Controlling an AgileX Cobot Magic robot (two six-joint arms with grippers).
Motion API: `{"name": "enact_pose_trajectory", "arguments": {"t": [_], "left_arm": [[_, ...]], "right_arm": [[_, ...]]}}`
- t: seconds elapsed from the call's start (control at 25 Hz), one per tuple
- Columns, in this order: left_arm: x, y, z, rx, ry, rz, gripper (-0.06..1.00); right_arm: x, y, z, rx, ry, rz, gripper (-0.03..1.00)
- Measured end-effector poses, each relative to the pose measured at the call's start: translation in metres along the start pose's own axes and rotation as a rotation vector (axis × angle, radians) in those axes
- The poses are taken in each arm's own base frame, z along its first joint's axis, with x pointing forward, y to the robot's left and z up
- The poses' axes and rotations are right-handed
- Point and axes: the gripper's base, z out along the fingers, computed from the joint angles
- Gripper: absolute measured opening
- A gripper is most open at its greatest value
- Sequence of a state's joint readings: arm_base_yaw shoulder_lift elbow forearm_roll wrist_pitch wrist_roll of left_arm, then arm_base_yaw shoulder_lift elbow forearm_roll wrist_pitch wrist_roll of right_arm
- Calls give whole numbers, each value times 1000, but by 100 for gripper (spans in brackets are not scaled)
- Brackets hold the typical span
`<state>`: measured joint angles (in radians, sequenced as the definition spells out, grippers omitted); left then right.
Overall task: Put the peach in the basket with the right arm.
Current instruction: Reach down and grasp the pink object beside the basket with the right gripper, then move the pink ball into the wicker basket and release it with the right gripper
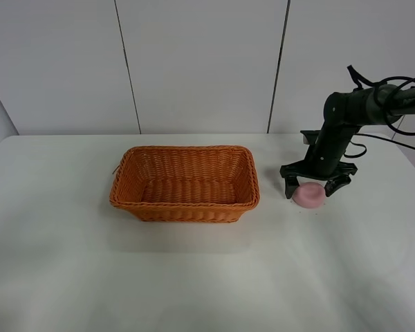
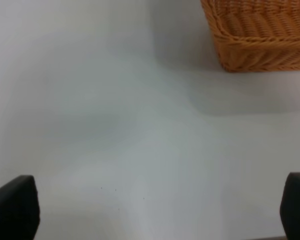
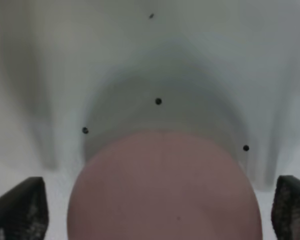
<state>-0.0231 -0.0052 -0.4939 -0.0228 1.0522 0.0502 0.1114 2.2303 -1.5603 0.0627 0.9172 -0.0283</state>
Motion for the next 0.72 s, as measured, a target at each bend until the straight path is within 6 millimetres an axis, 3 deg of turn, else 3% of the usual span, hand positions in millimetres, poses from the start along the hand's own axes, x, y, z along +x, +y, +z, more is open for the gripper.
{"name": "enact_pose_trajectory", "arguments": {"t": [0.12, 0.32, 0.52, 0.72], "left_arm": [[0, 0, 0, 0, 0, 0, 99], [0, 0, 0, 0, 0, 0, 99], [0, 0, 0, 0, 0, 0, 99], [0, 0, 0, 0, 0, 0, 99]], "right_arm": [[0, 0, 0, 0, 1, 0, 50], [0, 0, -3, 0, -1, 0, 3], [-2, 1, -21, -1, -38, -3, 0], [1, 4, -79, -1, -159, -31, 0]]}}
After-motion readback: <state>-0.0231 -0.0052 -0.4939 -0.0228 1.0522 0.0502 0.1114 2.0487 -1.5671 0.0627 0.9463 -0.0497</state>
